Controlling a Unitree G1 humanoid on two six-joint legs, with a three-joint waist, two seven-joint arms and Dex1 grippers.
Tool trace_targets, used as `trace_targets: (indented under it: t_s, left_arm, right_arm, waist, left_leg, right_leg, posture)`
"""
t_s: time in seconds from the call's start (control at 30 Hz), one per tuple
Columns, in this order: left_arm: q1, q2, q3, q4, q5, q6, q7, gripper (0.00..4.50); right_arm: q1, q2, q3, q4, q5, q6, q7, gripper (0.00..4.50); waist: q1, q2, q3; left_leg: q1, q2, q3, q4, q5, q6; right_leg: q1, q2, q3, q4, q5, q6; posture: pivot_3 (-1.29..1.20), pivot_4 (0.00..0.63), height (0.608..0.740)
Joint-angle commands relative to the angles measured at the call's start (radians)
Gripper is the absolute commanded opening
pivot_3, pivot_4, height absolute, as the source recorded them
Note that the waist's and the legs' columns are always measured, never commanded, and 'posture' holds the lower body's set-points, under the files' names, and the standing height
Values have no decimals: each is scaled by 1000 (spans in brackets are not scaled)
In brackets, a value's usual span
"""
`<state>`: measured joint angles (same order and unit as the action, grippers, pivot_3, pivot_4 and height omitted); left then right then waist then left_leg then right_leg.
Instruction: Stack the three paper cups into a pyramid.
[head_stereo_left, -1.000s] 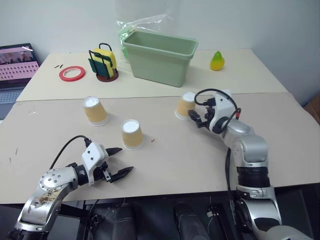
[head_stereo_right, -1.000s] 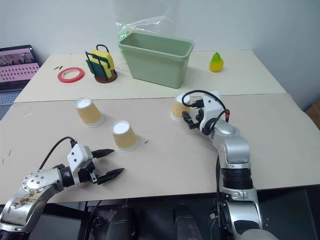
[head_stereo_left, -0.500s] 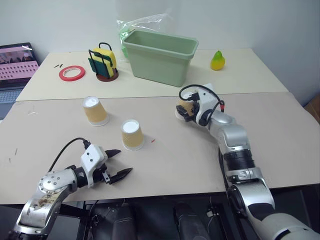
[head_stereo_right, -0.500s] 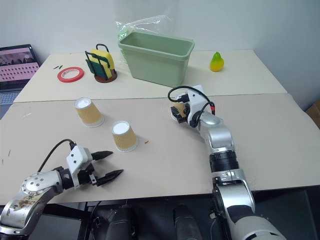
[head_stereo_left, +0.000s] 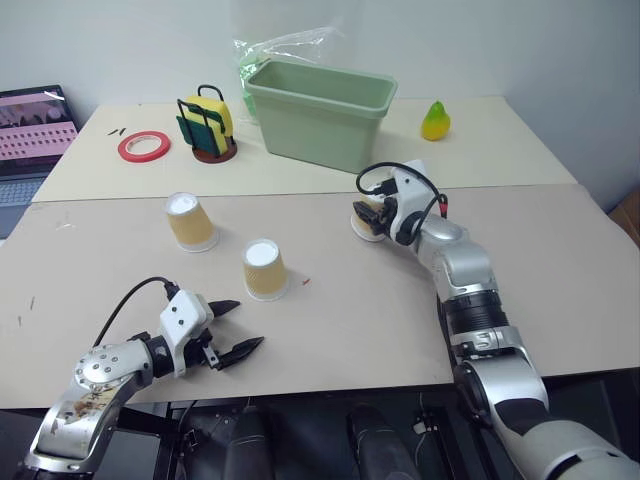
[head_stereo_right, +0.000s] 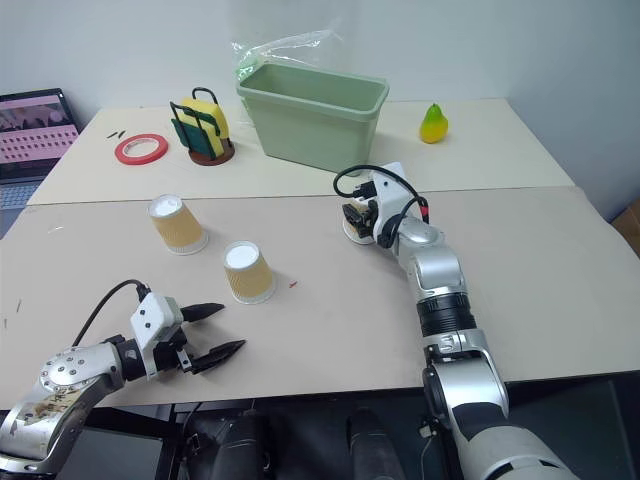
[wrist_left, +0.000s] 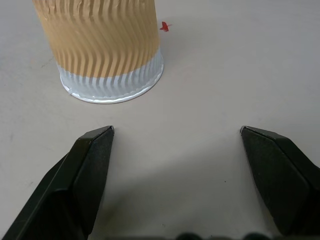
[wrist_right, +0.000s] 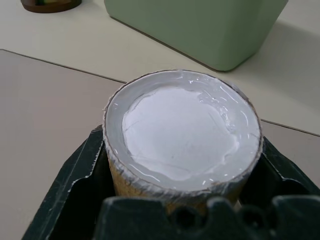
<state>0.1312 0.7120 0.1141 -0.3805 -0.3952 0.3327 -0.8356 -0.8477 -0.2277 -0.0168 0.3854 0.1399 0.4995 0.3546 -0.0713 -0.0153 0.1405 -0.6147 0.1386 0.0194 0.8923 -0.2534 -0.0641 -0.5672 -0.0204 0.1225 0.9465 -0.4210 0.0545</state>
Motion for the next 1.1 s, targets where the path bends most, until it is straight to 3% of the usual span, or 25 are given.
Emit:
trace_targets:
  t_s: [0.03, 0.2, 0.4, 0.5, 0.77, 1.1]
  left_arm:
    - [0, 4, 15, -30, -5, -4, -1, 4314]
    - [3, 1, 11, -32, -3, -5, 0, 4314]
    - [2, 2, 4, -30, -1, -5, -4, 4314]
    - [1, 2, 0, -29, 0, -5, -8, 4314]
    - [7, 0, 2, -41, -1, 0, 1, 4314]
    - [38, -1, 23, -79, -10, 16, 25, 4314]
  right_arm:
    - [-7, -18, -19, -75, 14, -3, 11, 3429]
    - [26, -66, -38, -229, 67, 63, 73, 3429]
    - [183, -301, 107, -639, 252, 167, 491, 3429]
    - [208, -340, 193, -713, 286, 164, 594, 3429]
    - [128, -228, 375, -482, 131, 8, 613, 3429]
    - [-21, -141, 377, -147, 47, -181, 685, 3429]
  waist:
    - [0, 0, 0]
    - [1, 0, 0]
    - [11, 1, 1]
    - [-2, 1, 1]
    - [1, 0, 1]
    - [2, 0, 1]
  left_leg:
    - [0, 0, 0, 0, 0, 0]
    - [0, 0, 0, 0, 0, 0]
    - [0, 0, 0, -1, 0, 0]
    - [2, 0, -1, -2, 0, 0]
    - [5, 0, -1, 2, 0, 0]
    - [3, 0, -1, 0, 0, 0]
  right_leg:
    - [0, 0, 0, 0, 0, 0]
    - [0, 0, 0, 0, 0, 0]
    - [1, 0, 0, -1, -1, 0]
    - [2, 0, 0, -2, -5, 5]
    - [1, 0, 0, -2, -7, 0]
    - [3, 0, -1, -2, -3, 5]
  posture:
    - [0, 150, 645]
    - [0, 150, 645]
    - [0, 150, 645]
    - [0, 150, 645]
    - [0, 150, 645]
    - [0, 150, 645]
